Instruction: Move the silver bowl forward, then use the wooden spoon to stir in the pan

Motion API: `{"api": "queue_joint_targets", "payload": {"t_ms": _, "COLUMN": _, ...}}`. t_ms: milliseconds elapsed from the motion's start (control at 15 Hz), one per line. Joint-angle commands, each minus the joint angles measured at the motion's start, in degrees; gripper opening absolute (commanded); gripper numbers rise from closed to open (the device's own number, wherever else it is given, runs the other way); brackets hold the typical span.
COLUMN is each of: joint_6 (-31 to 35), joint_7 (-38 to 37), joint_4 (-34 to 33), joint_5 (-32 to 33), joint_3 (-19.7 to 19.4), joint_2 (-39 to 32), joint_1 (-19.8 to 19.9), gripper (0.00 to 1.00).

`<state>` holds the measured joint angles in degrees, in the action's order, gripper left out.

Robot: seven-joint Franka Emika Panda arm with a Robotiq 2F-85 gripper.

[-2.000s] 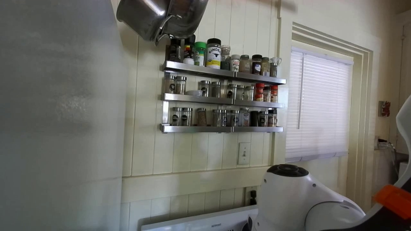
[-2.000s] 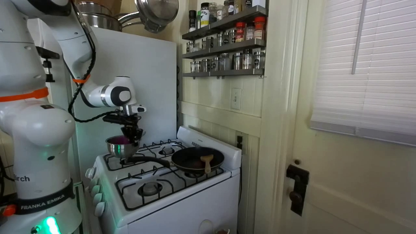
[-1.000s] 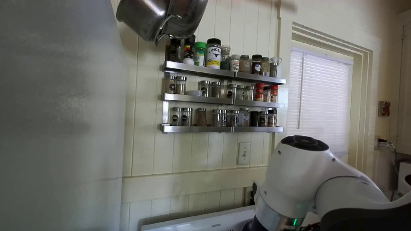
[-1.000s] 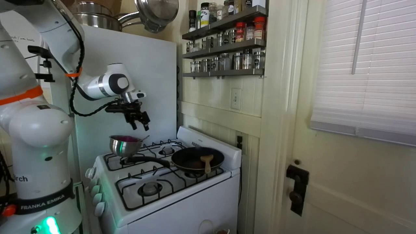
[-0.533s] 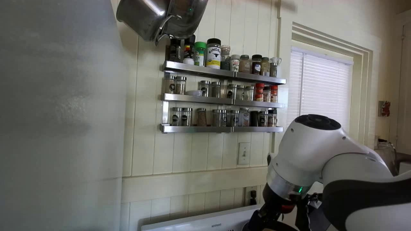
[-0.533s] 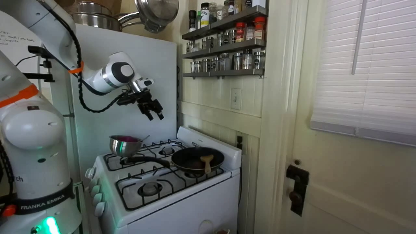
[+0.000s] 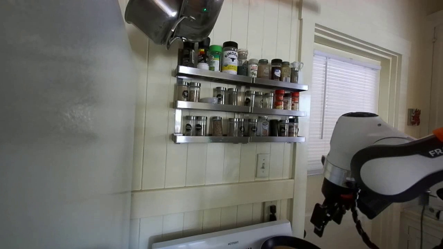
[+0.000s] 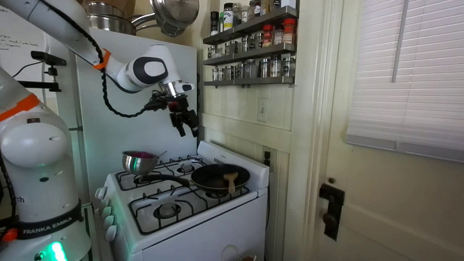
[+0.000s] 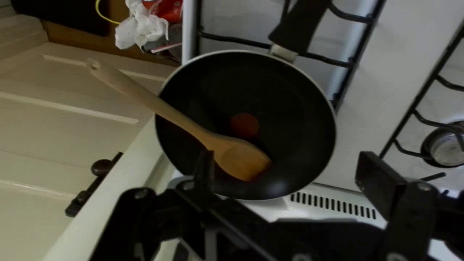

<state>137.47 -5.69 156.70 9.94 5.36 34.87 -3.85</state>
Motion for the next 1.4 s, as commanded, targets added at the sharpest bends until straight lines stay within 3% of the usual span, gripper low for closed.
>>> {"api": "queue_joint_targets", "payload": {"t_ms": 0, "joint_6": -0.5, "joint_7": 1.5, "joint_4": -0.1, "joint_5": -0.4, "joint_3": -0.4, "joint_2": 0.4, "joint_1": 1.7, "gripper": 1.00}}
{"api": "queue_joint_targets", "payload": {"t_ms": 933, "joint_6": -0.6, "joint_7": 2.0, "joint_4": -0.1, "joint_5": -0.2, "joint_3": -0.6, "joint_2": 0.4, "joint_1": 2.4, "gripper": 1.00}}
{"api": "queue_joint_targets", "payload": {"t_ms": 1067, "joint_6": 1.7, "joint_7": 5.6, "joint_4": -1.4, "joint_5": 1.1, "joint_3": -1.9, "joint_2": -1.3, "joint_1": 2.5, "gripper": 1.00}}
{"api": "queue_joint_targets", "payload": {"t_ms": 1333, "joint_6": 3.4, "joint_7": 23.8, "joint_4": -8.3, "joint_5": 0.9, "joint_3": -10.0, "joint_2": -8.3, "joint_1": 1.1, "gripper": 1.00}}
